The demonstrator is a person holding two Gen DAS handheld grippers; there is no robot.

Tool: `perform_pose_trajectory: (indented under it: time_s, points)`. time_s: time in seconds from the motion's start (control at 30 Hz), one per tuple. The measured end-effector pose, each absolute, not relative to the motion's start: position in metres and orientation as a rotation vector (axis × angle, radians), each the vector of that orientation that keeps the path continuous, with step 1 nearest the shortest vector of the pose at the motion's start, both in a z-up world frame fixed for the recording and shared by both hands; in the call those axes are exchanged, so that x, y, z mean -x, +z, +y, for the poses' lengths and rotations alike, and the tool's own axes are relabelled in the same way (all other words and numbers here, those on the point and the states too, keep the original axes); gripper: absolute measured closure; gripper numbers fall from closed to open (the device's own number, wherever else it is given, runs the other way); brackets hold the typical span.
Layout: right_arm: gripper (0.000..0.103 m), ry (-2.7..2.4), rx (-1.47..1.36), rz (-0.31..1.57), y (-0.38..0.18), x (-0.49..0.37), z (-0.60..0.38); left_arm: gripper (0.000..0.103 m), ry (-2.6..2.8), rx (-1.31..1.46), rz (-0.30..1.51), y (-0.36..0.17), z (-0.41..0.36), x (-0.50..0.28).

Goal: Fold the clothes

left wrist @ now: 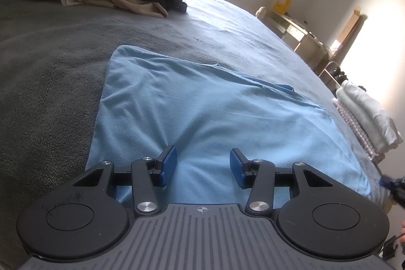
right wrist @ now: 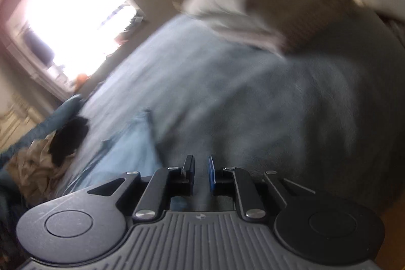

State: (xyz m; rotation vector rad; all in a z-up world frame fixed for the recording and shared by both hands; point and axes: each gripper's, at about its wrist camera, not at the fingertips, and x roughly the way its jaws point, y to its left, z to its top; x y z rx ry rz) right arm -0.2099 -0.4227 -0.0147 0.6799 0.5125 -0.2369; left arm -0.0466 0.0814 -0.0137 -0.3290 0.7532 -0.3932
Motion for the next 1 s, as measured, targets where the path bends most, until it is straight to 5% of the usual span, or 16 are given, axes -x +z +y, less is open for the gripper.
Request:
perform_pose_trajectory:
  time_s: [0.17, 0.33, 0.57, 1.0]
  points:
    - [0.088, 0.044, -0.512, 0.575, -0.016, 0.172, -0.362, 0.057, -0.381, 0.345, 0.754, -0.014, 0.082, 0.048]
    - [0.094, -0.168, -0.618, 0.625, -0.045, 0.182, -0.407, 0.057, -0.298, 0.378, 0.741, -0.005, 0.107, 0.054]
    - [0.075, -0.272, -0.524, 0.487, -0.003, 0.211, -0.409, 0.052, -0.126, 0.437, 0.657, 0.014, 0.173, 0.091]
    - [0.068, 0.513, -0.125, 0.578, 0.021, 0.119, -0.153, 0.051, -0.221, 0.681, 0.712, -0.016, 0.207, 0.146]
